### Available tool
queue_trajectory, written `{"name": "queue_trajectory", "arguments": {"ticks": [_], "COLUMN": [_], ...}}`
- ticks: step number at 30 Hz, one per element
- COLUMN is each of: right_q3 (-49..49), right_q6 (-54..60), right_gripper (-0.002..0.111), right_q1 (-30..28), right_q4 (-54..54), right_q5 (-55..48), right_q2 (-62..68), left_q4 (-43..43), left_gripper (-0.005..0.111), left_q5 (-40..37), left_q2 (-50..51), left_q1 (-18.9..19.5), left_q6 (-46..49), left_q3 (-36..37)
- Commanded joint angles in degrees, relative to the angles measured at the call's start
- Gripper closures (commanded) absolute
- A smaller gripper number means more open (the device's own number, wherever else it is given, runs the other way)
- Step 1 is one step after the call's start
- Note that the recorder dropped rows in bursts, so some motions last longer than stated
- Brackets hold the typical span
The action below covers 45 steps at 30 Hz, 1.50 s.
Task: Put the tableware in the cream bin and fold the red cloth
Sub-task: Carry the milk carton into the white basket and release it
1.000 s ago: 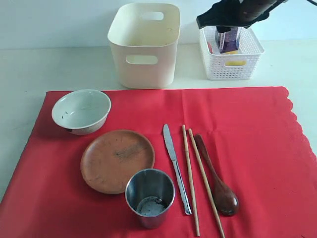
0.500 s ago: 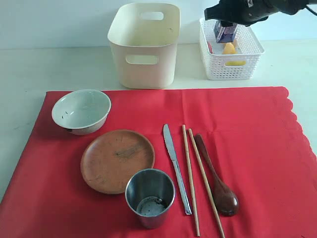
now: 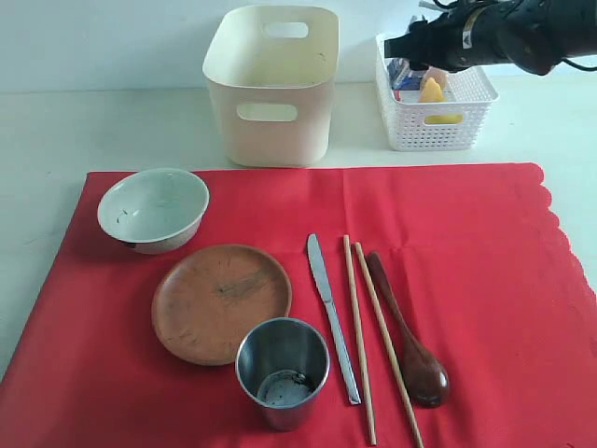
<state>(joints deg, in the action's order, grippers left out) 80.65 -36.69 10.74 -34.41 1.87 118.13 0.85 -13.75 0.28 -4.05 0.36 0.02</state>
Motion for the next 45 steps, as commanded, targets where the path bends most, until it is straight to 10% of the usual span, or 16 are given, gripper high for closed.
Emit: {"name": "queue_trajectory", "arguments": {"ticks": [1,23,45], "right_q3": [0.39,5.02,5.05], "right_q6": [0.01,0.65,0.65], "right_gripper": [0.108,0.106,0.044], "right_q1": [-0.22,-0.22,-0.22], "right_q4": [0.12,0.12,-0.11], "right_q5": [3.12,-2.70,-1.87], "right_q2": [-0.35,2.70,2.70], "left_q4": [-0.06,-0.06,-0.06], "left_gripper": [0.106,0.106,0.106], "left_q5": [0.13,0.13,0.13], "left_q2": [-0.28,-0.28,-0.28], "left_q1": [0.11,0.11,0.11], "left_q6": [0.03,0.03,0.03], "left_q3": [-0.02,-0.02,-0.02]}}
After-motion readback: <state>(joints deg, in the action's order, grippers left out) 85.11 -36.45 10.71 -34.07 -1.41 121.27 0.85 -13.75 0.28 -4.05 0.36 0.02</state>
